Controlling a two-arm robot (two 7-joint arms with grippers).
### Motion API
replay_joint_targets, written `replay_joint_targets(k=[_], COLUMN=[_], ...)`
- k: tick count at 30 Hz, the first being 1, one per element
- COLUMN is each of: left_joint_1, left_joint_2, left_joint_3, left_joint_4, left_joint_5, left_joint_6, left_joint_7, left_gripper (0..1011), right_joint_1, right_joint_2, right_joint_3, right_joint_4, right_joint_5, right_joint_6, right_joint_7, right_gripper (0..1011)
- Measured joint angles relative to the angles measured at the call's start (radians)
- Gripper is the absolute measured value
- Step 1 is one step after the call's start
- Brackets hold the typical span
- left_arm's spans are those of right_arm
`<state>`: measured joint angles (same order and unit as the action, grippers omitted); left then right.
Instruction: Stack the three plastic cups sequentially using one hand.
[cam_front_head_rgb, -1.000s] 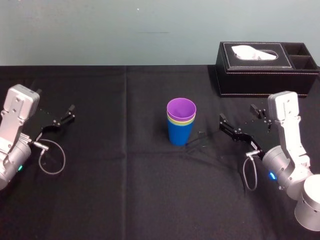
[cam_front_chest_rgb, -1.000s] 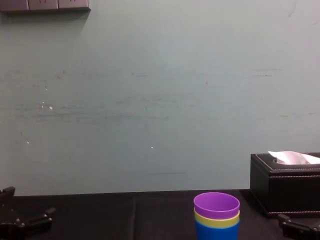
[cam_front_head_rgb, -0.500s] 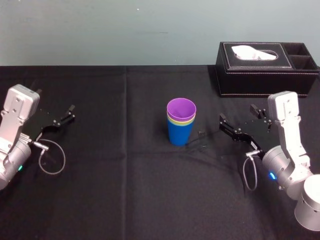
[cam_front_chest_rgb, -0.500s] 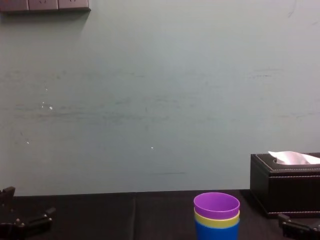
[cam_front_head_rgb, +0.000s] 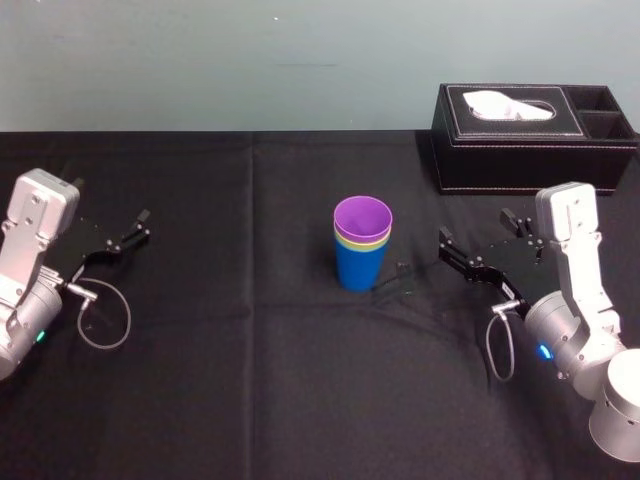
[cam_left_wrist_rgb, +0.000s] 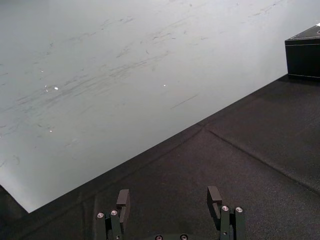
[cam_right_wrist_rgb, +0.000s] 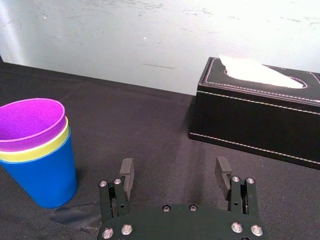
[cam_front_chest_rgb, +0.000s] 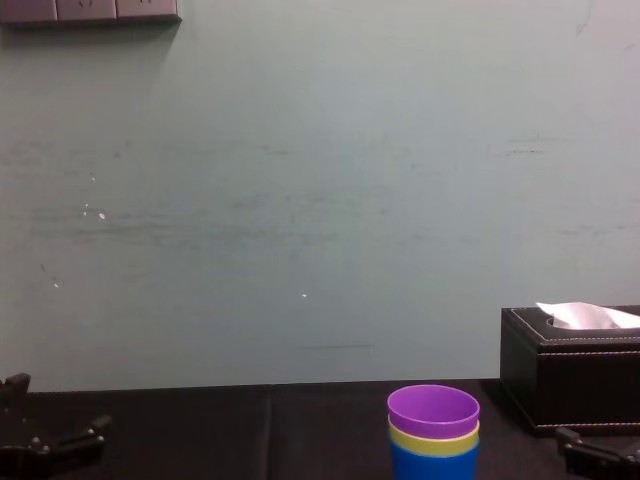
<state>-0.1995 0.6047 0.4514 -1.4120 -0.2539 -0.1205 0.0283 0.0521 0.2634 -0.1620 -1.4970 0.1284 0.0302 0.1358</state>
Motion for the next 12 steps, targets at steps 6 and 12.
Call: replay_joint_targets(k=[6,12], left_joint_1=[0.0,0.0], left_joint_2=[0.0,0.0], left_joint_3=[0.0,0.0], left_joint_4=[0.0,0.0], left_joint_5=[0.0,0.0], left_joint_6=[0.0,0.0], left_joint_7=[0.0,0.0], left_gripper=[1011,1011], right_joint_1=[0.0,0.0], right_joint_2=[0.0,0.0], right_joint_3=[0.0,0.0], right_joint_4=[0.0,0.0], right_joint_5=[0.0,0.0], right_joint_6=[0.0,0.0], right_joint_7=[0.0,0.0], right_gripper=[1004,1003])
